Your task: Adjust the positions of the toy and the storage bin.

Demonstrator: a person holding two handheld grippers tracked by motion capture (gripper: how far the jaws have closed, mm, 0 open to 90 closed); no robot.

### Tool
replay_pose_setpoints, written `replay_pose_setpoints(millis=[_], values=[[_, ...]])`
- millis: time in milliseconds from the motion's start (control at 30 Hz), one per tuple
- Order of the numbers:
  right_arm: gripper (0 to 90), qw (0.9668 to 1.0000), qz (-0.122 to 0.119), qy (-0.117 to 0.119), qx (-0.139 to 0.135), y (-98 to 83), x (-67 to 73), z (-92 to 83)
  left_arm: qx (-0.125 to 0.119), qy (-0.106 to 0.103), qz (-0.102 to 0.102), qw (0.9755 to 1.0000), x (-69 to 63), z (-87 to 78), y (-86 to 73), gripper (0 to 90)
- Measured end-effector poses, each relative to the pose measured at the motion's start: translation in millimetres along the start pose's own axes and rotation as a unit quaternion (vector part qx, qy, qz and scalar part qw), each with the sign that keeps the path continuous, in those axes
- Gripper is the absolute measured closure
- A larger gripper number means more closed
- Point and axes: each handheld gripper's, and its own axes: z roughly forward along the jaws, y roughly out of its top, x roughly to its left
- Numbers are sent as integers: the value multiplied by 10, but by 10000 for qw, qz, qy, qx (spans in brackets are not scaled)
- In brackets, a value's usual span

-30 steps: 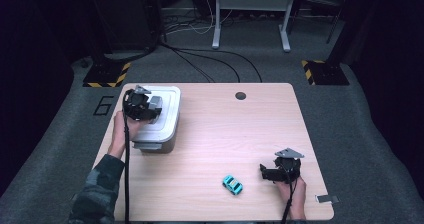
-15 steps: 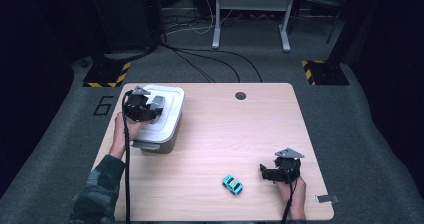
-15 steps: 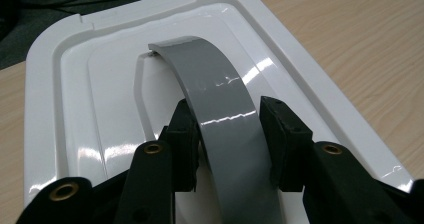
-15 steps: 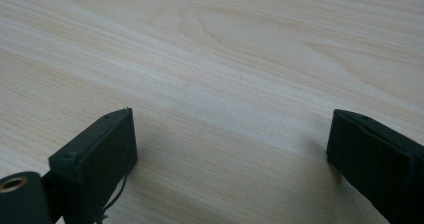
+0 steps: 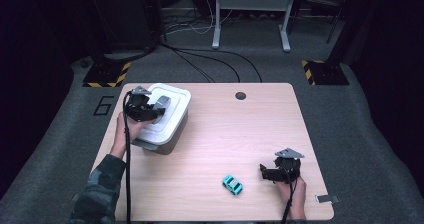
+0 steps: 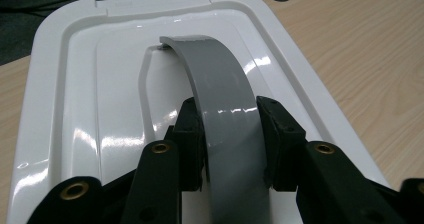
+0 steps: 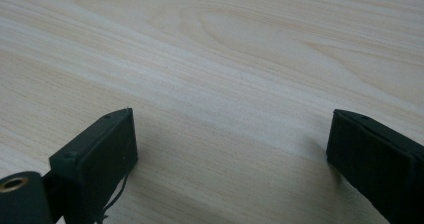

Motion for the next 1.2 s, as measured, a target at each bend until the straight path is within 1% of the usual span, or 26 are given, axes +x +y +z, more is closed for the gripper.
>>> replay_pose_setpoints(millis=[33, 67, 167, 233, 300, 400, 433, 467, 500, 533, 567, 600, 667, 700, 733, 767, 800, 867, 933, 1000, 1033, 1067, 1100, 1133, 1167, 1200], values=[[51, 10000, -5, -7, 0, 0, -1, 0, -32, -17, -9, 10000, -10, 0, 8, 660], [51, 10000, -1, 0, 0, 0, 0, 0, 3, -34, 16, 10000, -16, -9, 17, 663], [51, 10000, -3, -8, 0, 0, -1, 0, 33, 41, 67, 10000, -34, -4, 26, 666], [51, 10000, -1, 0, 1, 0, 0, 0, 51, 42, 64, 10000, -32, -3, 27, 662], [51, 10000, -3, -8, 0, 0, 0, 0, 132, 129, 86, 9998, -26, 5, 25, 657], [52, 10000, -4, -10, -1, 0, 0, 0, 181, 235, 57, 9995, -10, 14, 6, 640], [52, 10000, -4, -10, -1, 0, 0, 0, 181, 235, 57, 9995, -10, 14, 6, 615], [52, 10000, -7, -15, 3, 0, 0, 0, 211, 433, 61, 9988, -24, 12, 11, 558], [52, 10000, -7, -15, 3, 0, 0, 0, 211, 433, 61, 9988, -24, 12, 11, 543], [52, 10000, -8, -15, 2, 0, 1, -1, 185, 483, 134, 9986, -28, 4, 17, 505], [53, 10000, -8, -16, 3, 0, 1, -1, 122, 693, 188, 9973, -51, 6, 29, 487], [52, 10000, -10, -17, 2, 0, 1, -1, 141, 747, 252, 9968, -58, 8, 34, 490], [53, 10000, -8, -17, 1, 0, 1, -1, 102, 739, 282, 9968, -73, 20, 34, 506], [53, 10000, -10, -19, 1, 0, 1, -1, 108, 764, 366, 9963, -92, 27, 33, 597], [53, 10000, -10, -19, 1, 0, 1, -1, 93, 820, 451, 9956, -121, 37, 29, 597], [53, 10000, -7, -20, 1, 0, 2, -1, 59, 958, 527, 9940, -162, 61, 16, 627], [53, 10000, -7, -20, 1, 0, 2, -1, 59, 958, 527, 9940, -162, 61, 16, 630], [54, 10000, -9, -16, 6, 0, 3, -2, 60, 900, 459, 9949, -154, 61, 9, 633], [56, 10000, -13, -21, 2, -1, 4, -3, 49, 781, 370, 9962, -134, 56, -3, 640], [58, 10000, -6, -21, -8, -2, 5, -3, 21, 708, 315, 9970, -124, 54, -13, 645], [58, 10000, -6, -21, -8, -2, 5, -3, 21, 708, 315, 9970, -124, 54, -13, 647], [58, 10000, -6, -20, -7, -2, 6, -4, -60, 527, 192, 9984, -100, 58, -27, 651], [58, 10000, -12, -22, -8, -2, 5, -4, -104, 444, 139, 9989, -93, 64, -34, 657], [58, 10000, -11, -22, -9, -2, 5, -4, -116, 375, 105, 9992, -96, 68, -36, 662], [58, 10000, -11, -22, -9, -2, 5, -4, -116, 375, 105, 9992, -96, 68, -36, 666], [58, 10000, -7, -20, -7, -2, 6, -4, -111, 287, 127, 9994, -119, 76, -30, 669]])
